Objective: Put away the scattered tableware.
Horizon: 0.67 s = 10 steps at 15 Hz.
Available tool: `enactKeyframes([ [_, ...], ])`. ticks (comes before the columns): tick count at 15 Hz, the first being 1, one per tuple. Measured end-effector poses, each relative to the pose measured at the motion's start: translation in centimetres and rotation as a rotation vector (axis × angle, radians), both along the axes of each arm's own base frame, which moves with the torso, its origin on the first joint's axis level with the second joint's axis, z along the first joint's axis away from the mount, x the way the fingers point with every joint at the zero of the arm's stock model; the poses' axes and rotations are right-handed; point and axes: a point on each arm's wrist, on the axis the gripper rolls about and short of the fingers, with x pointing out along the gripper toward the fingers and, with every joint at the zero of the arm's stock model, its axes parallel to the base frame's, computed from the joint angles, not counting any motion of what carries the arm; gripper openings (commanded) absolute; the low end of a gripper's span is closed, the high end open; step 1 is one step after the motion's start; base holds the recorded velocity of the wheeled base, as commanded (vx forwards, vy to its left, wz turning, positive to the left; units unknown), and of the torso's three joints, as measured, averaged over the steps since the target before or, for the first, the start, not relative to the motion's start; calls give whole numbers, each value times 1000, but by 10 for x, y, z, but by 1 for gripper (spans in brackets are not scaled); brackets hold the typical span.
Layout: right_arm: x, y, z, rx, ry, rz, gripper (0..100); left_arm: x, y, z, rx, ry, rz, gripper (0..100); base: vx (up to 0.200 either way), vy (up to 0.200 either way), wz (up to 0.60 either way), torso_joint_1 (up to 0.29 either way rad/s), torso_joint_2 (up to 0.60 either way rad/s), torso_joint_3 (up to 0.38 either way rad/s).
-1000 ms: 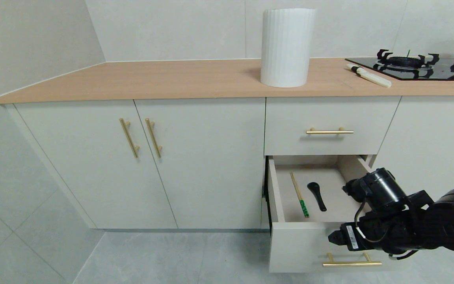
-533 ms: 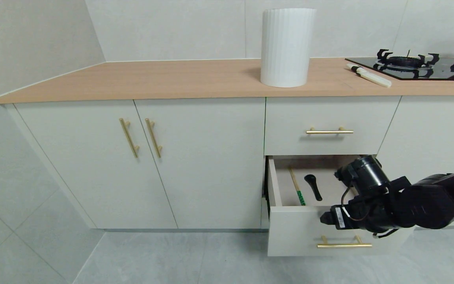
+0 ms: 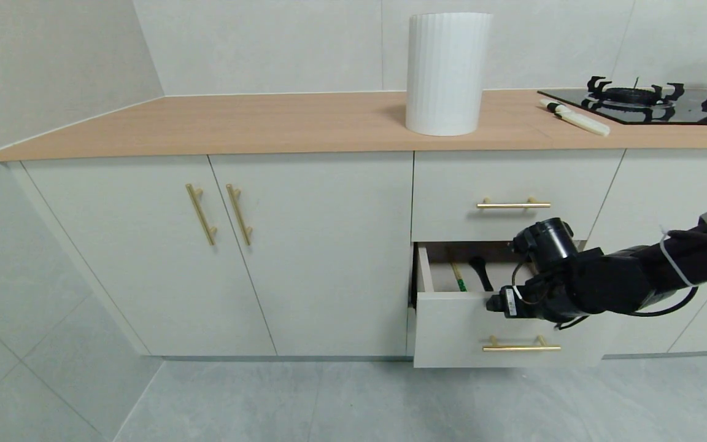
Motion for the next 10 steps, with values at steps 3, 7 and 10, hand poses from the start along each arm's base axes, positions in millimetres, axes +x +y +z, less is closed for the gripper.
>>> enactKeyframes([
  [3, 16, -2, -2, 6, -19, -19, 100, 0, 0, 0, 0, 0, 0, 100, 0, 0, 0, 0, 0, 0],
  [7, 38, -6, -3, -1, -51, -26, 100, 0, 0, 0, 0, 0, 0, 100, 0, 0, 0, 0, 0, 0],
  [10, 55, -6, -3, 11, -89, -40, 100, 0, 0, 0, 0, 0, 0, 100, 0, 0, 0, 0, 0, 0],
])
